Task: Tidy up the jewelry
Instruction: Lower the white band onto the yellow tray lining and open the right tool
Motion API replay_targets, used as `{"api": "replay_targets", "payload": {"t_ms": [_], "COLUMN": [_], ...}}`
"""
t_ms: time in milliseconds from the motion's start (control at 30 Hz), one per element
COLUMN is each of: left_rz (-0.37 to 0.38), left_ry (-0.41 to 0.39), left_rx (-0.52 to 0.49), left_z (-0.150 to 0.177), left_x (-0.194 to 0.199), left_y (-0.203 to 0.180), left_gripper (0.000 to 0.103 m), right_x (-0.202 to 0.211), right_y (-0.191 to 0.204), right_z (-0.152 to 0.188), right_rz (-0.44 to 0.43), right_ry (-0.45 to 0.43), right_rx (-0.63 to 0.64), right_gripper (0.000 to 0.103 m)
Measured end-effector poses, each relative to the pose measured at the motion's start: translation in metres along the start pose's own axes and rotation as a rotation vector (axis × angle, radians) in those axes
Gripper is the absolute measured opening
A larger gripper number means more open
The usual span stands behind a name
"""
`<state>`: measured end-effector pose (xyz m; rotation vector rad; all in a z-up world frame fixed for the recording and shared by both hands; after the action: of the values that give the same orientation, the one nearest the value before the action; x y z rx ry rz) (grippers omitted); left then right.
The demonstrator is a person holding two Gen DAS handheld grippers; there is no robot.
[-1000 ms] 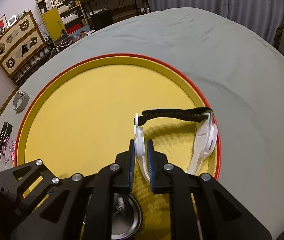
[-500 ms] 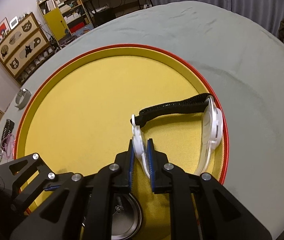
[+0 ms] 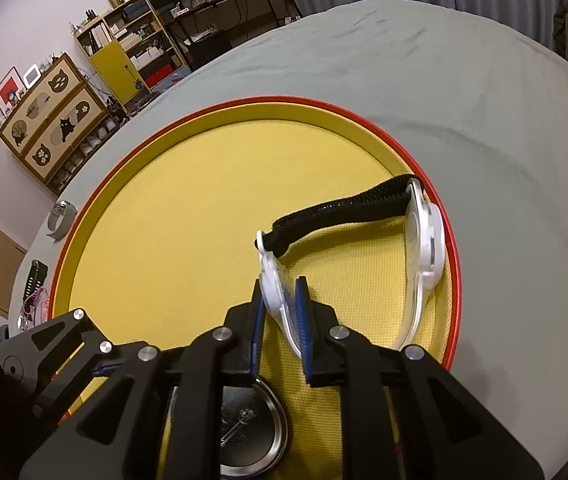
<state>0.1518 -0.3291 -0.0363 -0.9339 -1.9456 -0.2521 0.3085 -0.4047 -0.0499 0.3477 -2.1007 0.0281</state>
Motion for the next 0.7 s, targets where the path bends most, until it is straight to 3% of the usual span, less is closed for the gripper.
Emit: {"api": "replay_targets", "payload": {"t_ms": [167,200,267,300,333,700], "left_rz": [0.002,0.001,-0.004,-0.007,-0.009,-0.024], "left_ry": [-0.001,-0.004,-0.006,-0.008,-0.008,-0.06], "left_rx": [0.014,0.013,0.008,0.007,0.009,0.047], "left_z": [0.003,0.005,0.009,0.01,0.009,0.009], "left_x": [0.002,0.005,0.007,0.009,0.011,0.041], "left_y": [0.007,0.011,0.013,0.015,0.016,0.037], "left_gripper": [0.09,0.09,0.092,0.092,0.093,0.098], "right_x": [0.002,0.003,0.005,0.006,0.008,0.036], "right_y": [-0.002,-0.001,0.004,0.005,0.007,0.016], "right_z": [-0.001,-0.001,-0.003,-0.003,-0.004,-0.015], "right_rz": [-0.001,-0.001,0.009,0.022,0.028,0.03], "right_ry": [0.005,0.006,0.002,-0.002,-0.008,-0.066], "right_rx": [0.004,0.008,0.024,0.033,0.043,0.037], "right_gripper": [0.019,0.024,0.05,0.07,0.074,0.076]}}
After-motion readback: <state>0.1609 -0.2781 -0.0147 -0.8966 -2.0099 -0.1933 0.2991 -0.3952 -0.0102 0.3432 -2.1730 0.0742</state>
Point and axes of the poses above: each gripper's, at about its wrist camera, not at the fingertips, and x roughly against the way its jaws point, y to its left, z to its underside, the point moved 3 cm from there along -x, roughly the way its jaws point, and after that the axes turned 15 degrees about z, right-handed, at the moved point
